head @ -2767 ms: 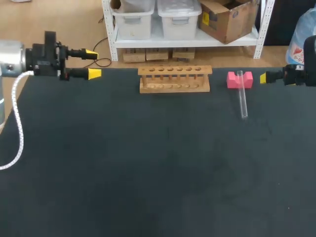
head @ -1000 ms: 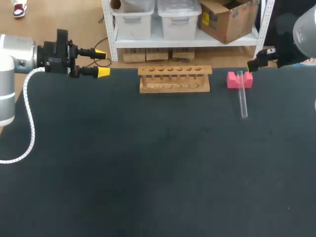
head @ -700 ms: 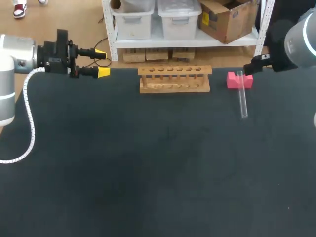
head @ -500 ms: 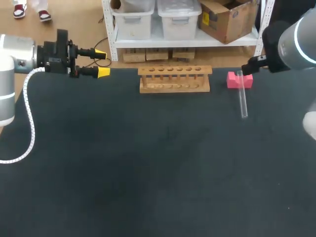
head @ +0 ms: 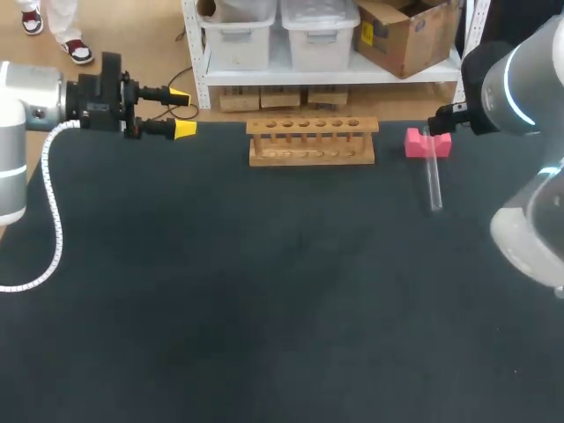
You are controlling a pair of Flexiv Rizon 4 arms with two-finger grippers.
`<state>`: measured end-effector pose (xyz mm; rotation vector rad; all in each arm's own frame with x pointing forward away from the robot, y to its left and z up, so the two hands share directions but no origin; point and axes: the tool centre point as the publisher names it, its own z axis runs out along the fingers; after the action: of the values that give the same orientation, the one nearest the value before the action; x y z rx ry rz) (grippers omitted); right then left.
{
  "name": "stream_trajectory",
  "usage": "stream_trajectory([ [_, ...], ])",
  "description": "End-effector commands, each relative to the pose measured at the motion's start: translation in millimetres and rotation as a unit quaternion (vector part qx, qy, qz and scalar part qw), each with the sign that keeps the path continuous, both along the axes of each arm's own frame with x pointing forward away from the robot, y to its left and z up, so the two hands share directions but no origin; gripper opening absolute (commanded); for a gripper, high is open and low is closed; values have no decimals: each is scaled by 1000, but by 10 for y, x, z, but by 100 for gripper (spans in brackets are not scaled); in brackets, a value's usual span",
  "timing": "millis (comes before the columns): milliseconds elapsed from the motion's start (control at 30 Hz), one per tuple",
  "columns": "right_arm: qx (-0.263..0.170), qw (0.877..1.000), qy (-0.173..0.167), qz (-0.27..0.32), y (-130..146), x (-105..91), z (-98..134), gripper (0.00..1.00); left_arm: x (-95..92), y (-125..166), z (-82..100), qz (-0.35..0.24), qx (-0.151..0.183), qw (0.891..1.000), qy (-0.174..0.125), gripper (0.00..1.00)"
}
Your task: Grasp the test tube, adjust it, and insert it.
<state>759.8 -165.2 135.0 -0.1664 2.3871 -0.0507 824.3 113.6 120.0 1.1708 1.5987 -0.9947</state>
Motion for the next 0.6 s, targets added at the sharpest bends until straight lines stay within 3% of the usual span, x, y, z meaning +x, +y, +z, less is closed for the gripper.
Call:
stream_trajectory([
  [33,16,999,-45,-6,42,99,-238,100,-17,1,-7,2,-1,1000,-2,100],
  [600,46,998,-46,-4,42,311,-668,100,-17,1,-7,2,-1,1000,-2,100],
])
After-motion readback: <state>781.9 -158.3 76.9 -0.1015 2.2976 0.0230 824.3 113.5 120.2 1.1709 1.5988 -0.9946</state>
